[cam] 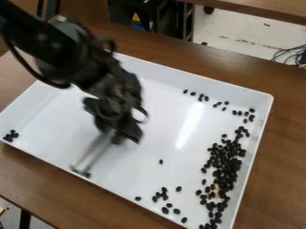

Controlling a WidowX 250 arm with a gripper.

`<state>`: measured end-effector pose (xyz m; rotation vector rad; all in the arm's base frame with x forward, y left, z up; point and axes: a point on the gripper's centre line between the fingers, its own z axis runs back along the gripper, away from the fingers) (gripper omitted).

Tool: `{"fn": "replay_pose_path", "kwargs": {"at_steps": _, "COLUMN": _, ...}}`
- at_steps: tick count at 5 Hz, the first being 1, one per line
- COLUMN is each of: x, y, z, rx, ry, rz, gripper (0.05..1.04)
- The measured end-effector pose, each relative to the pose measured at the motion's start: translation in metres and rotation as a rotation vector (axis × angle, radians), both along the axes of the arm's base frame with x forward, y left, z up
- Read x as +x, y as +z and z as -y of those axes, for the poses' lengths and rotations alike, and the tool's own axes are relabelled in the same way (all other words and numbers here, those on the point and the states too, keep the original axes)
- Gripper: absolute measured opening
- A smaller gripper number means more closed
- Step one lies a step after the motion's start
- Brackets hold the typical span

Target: Sweep into pile

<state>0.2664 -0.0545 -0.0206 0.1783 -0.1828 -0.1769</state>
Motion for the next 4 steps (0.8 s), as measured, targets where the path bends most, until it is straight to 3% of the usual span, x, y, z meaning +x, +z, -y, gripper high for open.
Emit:
{"fn": "replay_pose_path", "kwargs": {"at_steps": 1, "x": -0.001, "y": 0.001, "z": 0.039, "rx": -0.001, "ry": -0.01, "rz": -0.002, "gripper": 0.359}}
{"fn": "replay_pose_path", "kwargs": {"at_steps": 2, "x": 0.005, "y": 0.003, "z": 0.058, "rx": -0.045, "ry": 0.105, "rz": -0.026, "gripper": 0.359}}
{"fn": "replay_pose_path", "kwargs": {"at_steps": 3, "x": 0.014, "y": 0.006, "z": 0.064, "rx": -0.072, "ry": 0.291, "rz": -0.04, "gripper": 0.359}}
{"fn": "replay_pose_path", "kwargs": {"at_steps": 4, "x": 0.026, "y": 0.012, "z": 0.043, "rx": -0.138, "ry": 0.524, "rz": -0.055, "gripper": 0.359}}
